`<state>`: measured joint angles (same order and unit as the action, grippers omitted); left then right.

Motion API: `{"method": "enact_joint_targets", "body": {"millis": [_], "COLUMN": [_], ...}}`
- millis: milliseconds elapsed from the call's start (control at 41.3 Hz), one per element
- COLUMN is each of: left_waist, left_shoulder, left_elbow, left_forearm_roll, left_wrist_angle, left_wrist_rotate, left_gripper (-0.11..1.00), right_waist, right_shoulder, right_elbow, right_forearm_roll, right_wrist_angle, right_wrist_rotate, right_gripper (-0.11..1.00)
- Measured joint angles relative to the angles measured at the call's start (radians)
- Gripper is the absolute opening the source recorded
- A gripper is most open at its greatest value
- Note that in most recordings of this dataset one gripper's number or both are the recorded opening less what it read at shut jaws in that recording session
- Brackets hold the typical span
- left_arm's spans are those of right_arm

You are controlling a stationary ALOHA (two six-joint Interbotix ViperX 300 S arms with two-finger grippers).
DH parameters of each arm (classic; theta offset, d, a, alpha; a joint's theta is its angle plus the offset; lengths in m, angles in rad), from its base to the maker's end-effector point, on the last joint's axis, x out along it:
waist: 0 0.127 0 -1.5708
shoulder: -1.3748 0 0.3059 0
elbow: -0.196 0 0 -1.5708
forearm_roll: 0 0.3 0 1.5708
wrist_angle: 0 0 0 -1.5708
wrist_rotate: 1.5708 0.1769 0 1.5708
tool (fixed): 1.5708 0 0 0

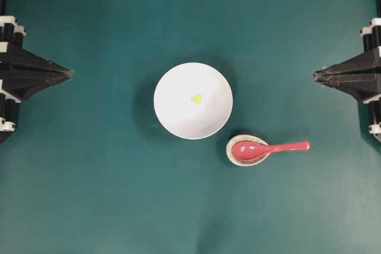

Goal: Scoop the yellow hexagonal prism block from the bowl with a spoon using the right arm.
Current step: 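Move the right gripper toward the pink spoon on its rest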

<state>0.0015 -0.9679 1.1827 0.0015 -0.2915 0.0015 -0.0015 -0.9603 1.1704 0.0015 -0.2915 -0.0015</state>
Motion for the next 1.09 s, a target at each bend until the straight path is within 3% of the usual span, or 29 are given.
{"method": "enact_joint_targets", "body": {"millis": [218, 532, 581, 774, 1089], "left_waist": [0.0, 0.002, 0.002, 0.002, 0.003], "left_shoulder": [-0.003, -0.005, -0.006, -0.008, -0.008], "left_elbow": [0.0, 0.0, 0.0, 0.0, 0.0], "left_forearm_roll": [0.008, 0.009, 0.009, 0.008, 0.008], "left_wrist_angle": [0.069, 0.074, 0.074, 0.067, 0.067], "left_wrist_rotate": [-0.003, -0.003, -0.003, -0.003, -0.002], "left_gripper": [0.0, 0.0, 0.0, 0.0, 0.0], "right_waist": [0.002, 0.031, 0.041, 0.091, 0.095], "right_shoulder": [0.017, 0.018, 0.02, 0.038, 0.156], "right_elbow": [0.0, 0.0, 0.0, 0.0, 0.04], "right_forearm_roll": [0.002, 0.0, 0.0, 0.0, 0.025], "right_wrist_angle": [0.008, 0.011, 0.012, 0.011, -0.052], "right_wrist_rotate": [0.005, 0.005, 0.005, 0.005, 0.006], "right_gripper": [0.0, 0.02, 0.08, 0.55, 0.54]}}
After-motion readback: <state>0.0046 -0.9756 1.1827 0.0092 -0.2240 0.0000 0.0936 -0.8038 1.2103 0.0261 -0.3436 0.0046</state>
